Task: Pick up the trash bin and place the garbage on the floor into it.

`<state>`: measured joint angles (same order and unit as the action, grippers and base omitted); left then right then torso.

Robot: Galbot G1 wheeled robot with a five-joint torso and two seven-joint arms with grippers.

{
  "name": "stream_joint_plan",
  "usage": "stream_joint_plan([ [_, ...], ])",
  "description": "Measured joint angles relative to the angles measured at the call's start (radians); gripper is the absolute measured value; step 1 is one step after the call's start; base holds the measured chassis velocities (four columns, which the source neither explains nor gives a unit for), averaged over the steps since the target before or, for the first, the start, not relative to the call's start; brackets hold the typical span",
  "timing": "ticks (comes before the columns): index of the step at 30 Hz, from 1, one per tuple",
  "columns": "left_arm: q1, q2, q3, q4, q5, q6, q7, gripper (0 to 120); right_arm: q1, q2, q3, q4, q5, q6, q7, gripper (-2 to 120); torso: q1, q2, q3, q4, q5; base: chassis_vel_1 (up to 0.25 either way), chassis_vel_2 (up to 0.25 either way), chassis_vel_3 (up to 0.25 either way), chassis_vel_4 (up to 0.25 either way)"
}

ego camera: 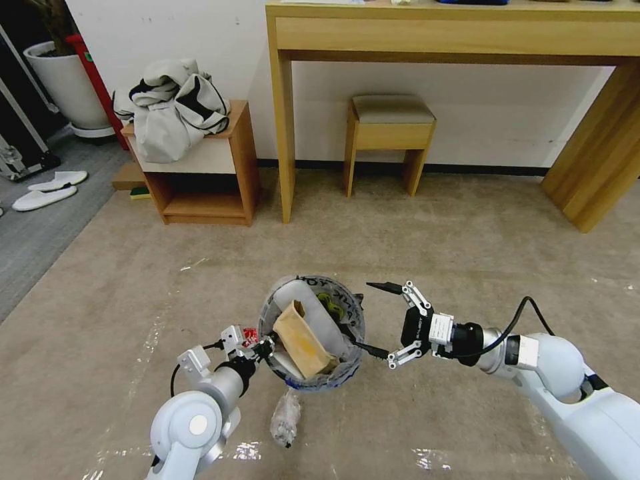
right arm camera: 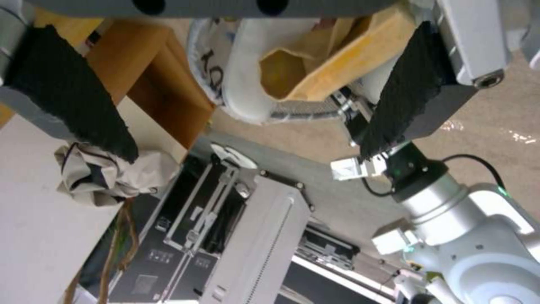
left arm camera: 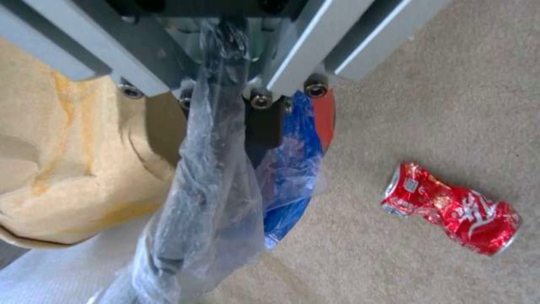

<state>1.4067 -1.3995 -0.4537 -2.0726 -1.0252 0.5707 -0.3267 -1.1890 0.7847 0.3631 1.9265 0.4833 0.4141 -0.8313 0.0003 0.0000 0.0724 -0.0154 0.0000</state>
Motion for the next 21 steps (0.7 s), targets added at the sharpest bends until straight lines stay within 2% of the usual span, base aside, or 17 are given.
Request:
stream_joint_plan([
  [12,0.023,-0.002,-0.03,-0.013,0.006,-0.006,0.002,0,0.012,0.02,0.0,-0.019,-0.005,0.001,0.017,100,0.0,0.0,0.0,0.0,0.0,0.0,0.0,0.0,0.0],
  [21,0.033,-0.007,-0.055,-0.014,0.038,-0.015,0.01,0,-0.001,0.039,0.014,-0.041,-0.007,-0.015,0.07,100,0.0,0.0,0.0,0.0,-0.0001,0.0,0.0,0.0,0.0],
])
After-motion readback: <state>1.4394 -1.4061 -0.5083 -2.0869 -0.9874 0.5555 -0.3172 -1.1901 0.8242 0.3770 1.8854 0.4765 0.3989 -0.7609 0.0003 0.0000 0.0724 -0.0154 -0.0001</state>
